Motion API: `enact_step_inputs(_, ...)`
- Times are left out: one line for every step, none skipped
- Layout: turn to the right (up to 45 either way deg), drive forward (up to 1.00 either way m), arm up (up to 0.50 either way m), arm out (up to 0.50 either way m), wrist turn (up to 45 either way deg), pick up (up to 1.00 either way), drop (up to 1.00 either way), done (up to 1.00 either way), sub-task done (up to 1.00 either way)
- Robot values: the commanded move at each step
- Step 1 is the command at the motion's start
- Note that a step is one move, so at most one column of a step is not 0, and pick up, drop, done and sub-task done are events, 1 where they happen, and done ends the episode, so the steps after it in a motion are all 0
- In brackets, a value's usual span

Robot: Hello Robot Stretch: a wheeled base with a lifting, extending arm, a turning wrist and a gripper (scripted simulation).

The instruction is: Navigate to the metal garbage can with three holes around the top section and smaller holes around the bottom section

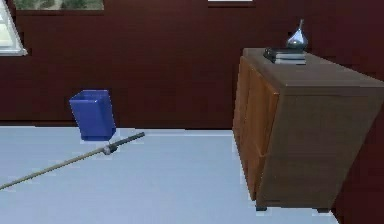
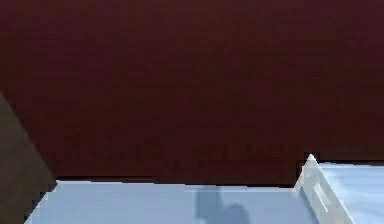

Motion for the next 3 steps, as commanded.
enact_step_inputs(-3.0, 0.0, 0.0, 0.0, 0.0, 0.0, 0.0, 0.0, 0.0)
enact_step_inputs(45.0, 0.0, 0.0, 0.0, 0.0, 0.0, 0.0, 0.0, 0.0)
enact_step_inputs(45.0, 0.0, 0.0, 0.0, 0.0, 0.0, 0.0, 0.0, 0.0)
